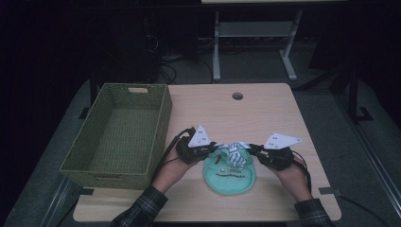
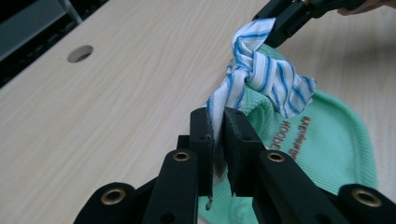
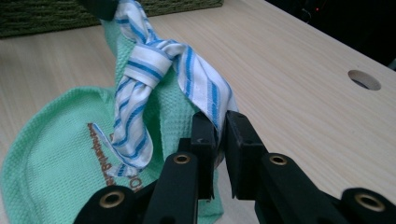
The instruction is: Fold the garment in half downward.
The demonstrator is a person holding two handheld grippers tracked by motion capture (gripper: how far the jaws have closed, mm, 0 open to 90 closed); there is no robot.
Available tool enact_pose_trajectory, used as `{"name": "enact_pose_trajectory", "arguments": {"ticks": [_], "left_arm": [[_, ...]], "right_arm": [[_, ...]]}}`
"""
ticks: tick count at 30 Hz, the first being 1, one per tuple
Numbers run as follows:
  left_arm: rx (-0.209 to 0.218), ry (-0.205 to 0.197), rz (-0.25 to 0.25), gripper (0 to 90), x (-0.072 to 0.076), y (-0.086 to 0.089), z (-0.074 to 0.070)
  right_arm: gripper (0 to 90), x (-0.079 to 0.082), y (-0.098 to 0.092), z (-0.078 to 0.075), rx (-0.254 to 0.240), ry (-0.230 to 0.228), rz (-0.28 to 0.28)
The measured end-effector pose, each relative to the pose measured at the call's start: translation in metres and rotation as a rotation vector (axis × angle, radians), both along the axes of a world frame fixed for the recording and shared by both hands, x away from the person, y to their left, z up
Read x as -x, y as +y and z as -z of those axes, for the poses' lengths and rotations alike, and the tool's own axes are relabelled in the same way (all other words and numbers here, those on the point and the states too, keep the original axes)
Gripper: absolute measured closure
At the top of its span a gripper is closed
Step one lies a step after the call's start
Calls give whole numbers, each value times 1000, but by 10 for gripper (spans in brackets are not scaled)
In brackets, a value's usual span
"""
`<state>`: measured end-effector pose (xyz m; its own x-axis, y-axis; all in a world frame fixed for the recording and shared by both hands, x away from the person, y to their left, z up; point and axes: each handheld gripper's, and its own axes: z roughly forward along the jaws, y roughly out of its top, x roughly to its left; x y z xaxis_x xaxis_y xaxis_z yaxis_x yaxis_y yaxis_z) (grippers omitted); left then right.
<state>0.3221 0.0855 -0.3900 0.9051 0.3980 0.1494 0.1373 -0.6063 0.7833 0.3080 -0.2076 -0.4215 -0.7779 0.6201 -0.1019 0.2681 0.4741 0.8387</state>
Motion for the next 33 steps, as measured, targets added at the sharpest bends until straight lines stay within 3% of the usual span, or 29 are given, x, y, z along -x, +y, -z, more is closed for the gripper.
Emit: {"name": "enact_pose_trajectory", "arguments": {"ticks": [3, 6, 13, 16, 21, 26, 33], "left_arm": [[12, 25, 1, 812, 4, 1, 3], [-11, 45, -1, 806, 6, 2, 5], [0, 97, 28, 804, 15, 2, 10], [-25, 111, 41, 803, 19, 1, 13], [-25, 162, 61, 803, 23, -1, 20], [-36, 214, 71, 782, 27, -1, 29], [-54, 248, 90, 724, 34, -1, 34]], "right_arm": [[817, 1, -1, 2, 2, 4, -2], [817, 3, -3, 4, 0, 16, 1], [818, 10, -3, 10, 8, 42, -7], [817, 14, -4, 12, 8, 48, -18], [818, 21, -5, 14, 4, 69, -40], [817, 29, -8, 18, 5, 101, -46], [816, 38, -10, 25, 14, 136, -59]]}}
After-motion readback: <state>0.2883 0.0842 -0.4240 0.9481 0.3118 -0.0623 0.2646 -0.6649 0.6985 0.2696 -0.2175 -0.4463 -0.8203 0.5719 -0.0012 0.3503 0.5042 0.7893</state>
